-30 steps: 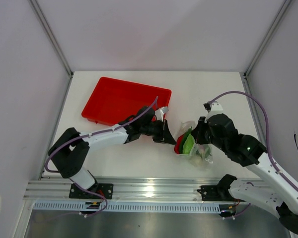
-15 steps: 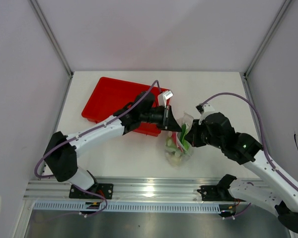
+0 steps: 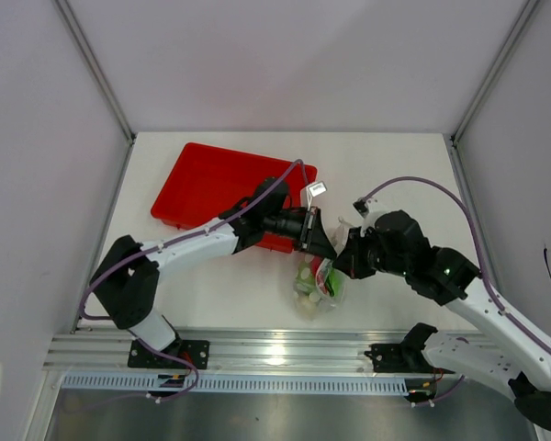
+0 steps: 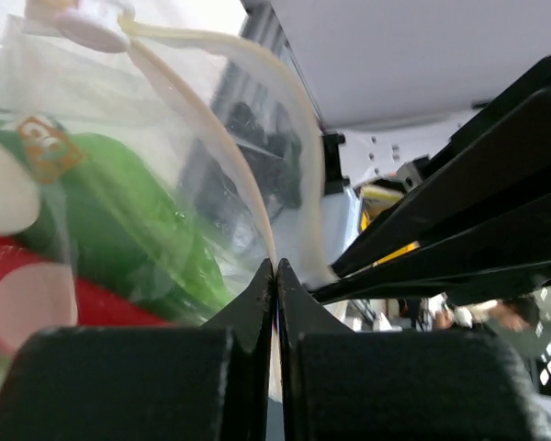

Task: Place the food in the zip-top bag and seal the zipper
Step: Adjust the zipper food storage bag at the center of the board.

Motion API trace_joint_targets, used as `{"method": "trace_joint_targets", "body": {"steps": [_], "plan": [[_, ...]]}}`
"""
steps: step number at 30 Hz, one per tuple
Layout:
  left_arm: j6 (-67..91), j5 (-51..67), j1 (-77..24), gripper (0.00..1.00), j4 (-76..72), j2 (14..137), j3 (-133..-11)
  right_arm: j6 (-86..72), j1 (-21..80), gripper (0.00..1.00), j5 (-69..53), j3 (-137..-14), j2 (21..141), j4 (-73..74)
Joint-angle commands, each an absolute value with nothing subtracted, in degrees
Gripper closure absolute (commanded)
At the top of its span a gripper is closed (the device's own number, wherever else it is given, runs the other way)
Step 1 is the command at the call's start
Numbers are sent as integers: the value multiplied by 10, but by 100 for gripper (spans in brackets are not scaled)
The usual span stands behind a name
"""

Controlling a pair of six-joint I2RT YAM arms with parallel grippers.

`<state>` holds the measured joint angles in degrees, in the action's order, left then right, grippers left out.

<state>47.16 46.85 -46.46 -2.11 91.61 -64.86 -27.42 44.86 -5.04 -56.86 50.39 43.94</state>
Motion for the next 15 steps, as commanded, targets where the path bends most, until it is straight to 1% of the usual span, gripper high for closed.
{"method": "trace_joint_targets", "body": {"steps": [1, 3, 5, 6, 8, 9, 11, 15], "plan": [[490, 540, -464, 99, -119, 890, -635, -277, 461, 100, -85, -598, 457, 382], [478, 539, -464, 99, -113, 856, -634, -272, 461, 100, -102, -606, 425, 366], [443, 502, -461, 100, -73, 841, -637, -273, 461, 100, -98, -604, 413, 366], [432, 488, -461, 100, -12, 844, -647, -274, 461, 100, -81, -596, 416, 378], [410, 474, -452, 99, 51, 865, -666, -279, 460, 100, -56, -588, 432, 402], [410, 476, -448, 99, 55, 879, -662, -282, 460, 100, -29, -577, 455, 423], [422, 476, -445, 99, 25, 880, -629, -297, 461, 100, -14, -563, 471, 432], [417, 482, -445, 99, 11, 878, -613, -313, 461, 100, -20, -528, 466, 411]]}}
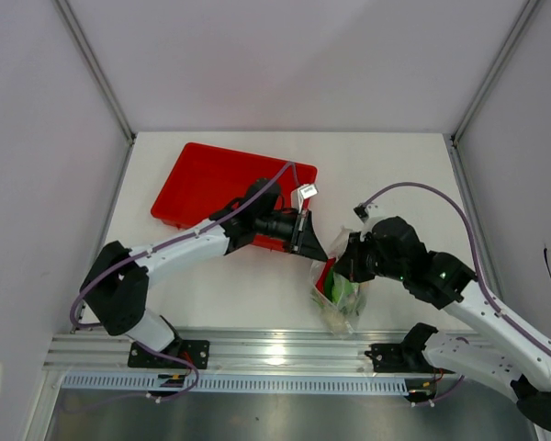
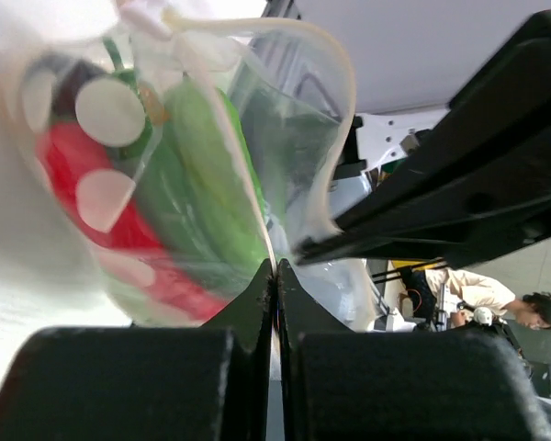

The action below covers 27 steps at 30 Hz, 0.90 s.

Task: Place the food in the zip-top bag and seal the zipper
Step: Adjust the zipper food storage bag at the center of the board.

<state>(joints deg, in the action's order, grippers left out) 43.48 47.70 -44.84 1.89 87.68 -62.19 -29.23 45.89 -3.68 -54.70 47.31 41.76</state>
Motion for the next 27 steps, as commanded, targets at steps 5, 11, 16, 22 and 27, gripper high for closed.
{"method": "trace_joint_targets", "body": {"steps": [5, 11, 16, 22, 27], "plan": [[414, 498, -445, 99, -17, 887, -605, -309, 462, 100, -38, -523, 475, 398], [424, 519, -444, 99, -45, 913, -598, -312, 461, 87, -61, -521, 485, 376], [407, 523, -432, 99, -30, 925, -609, -297, 461, 52, -114, -536, 491, 363], [384, 539, -410, 100, -4, 933, -625, -275, 454, 23, -68, -602, 490, 409], [370, 541, -402, 99, 13, 929, -625, -276, 431, 21, 10, -637, 484, 471]]}}
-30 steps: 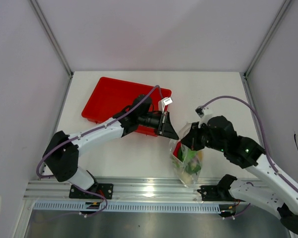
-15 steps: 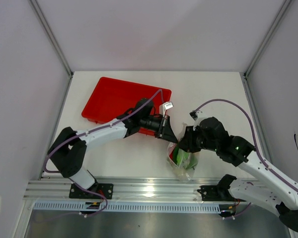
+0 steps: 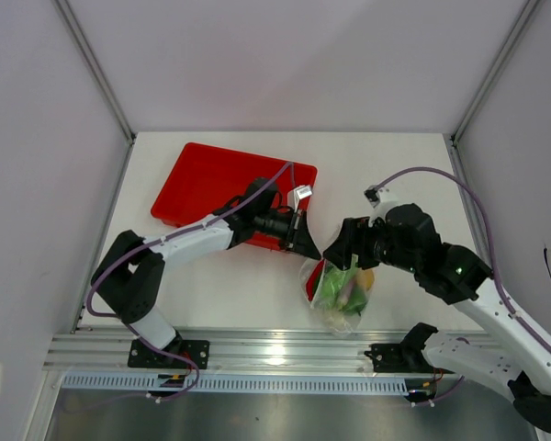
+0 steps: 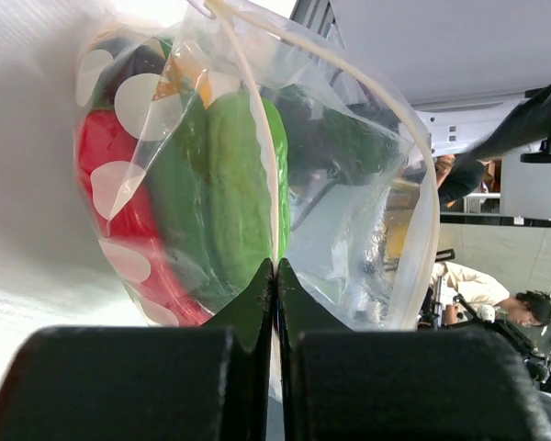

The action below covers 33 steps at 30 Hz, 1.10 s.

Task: Place the food in the zip-top bag and seal the zipper
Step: Adjust the zipper food storage bag at the center of the board.

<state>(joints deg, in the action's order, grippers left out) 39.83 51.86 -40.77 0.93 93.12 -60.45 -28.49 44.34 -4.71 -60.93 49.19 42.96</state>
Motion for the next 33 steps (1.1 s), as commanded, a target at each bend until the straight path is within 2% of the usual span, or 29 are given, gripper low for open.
{"method": "trace_joint_targets", "body": {"steps": [1, 7, 14, 18, 20, 29, 33], "plan": [[370, 542, -400, 99, 11, 928, -621, -283, 425, 21, 31, -637, 481, 475], [399, 566, -396, 99, -39, 936, -604, -333, 396, 21, 105, -617, 456, 511], [434, 608, -389, 99, -105, 955, -600, -385, 381, 20, 80, -557, 461, 517], [429, 637, -381, 99, -106, 968, -615, -353, 363, 19, 96, -588, 461, 509], [419, 657, -378, 99, -101, 974, -629, -350, 333, 16, 95, -599, 472, 507], [338, 663, -372, 99, 23, 991, -723, -318, 143, 20, -117, -678, 555, 456], [336, 665, -372, 99, 36, 994, -753, -309, 110, 23, -177, -686, 590, 451]]}}
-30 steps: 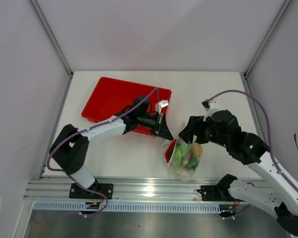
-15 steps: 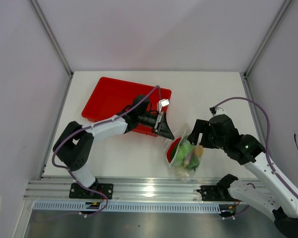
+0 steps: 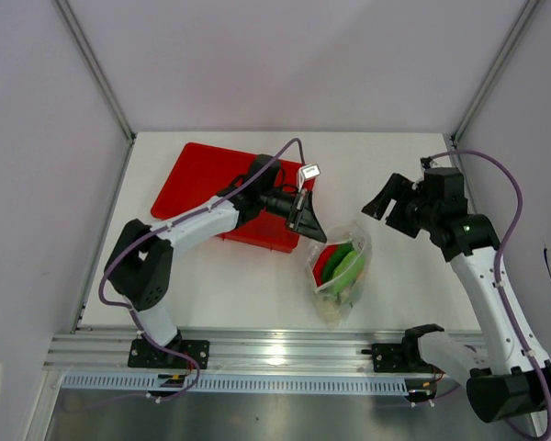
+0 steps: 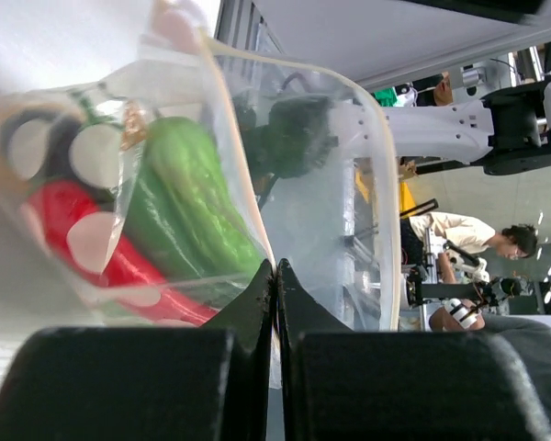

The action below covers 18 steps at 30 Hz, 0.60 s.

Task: Place the food in the zip-top bag and seal the zipper
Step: Adjust the zipper food storage bag at the center of the board.

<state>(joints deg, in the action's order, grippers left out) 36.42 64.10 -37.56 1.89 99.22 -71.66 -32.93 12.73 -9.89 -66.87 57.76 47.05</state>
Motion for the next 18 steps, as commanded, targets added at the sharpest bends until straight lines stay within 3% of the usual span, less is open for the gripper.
{"method": "trace_joint_targets", "body": {"steps": [1, 6, 18], "plan": [[336, 668, -371, 99, 40, 995, -763, -309, 106, 23, -183, -679, 592, 434], [330, 671, -372, 100, 55, 1007, -790, -335, 84, 27, -271, -618, 606, 375], [326, 672, -383, 99, 66, 1022, -799, -302, 127, 34, -237, -642, 669, 351]]}}
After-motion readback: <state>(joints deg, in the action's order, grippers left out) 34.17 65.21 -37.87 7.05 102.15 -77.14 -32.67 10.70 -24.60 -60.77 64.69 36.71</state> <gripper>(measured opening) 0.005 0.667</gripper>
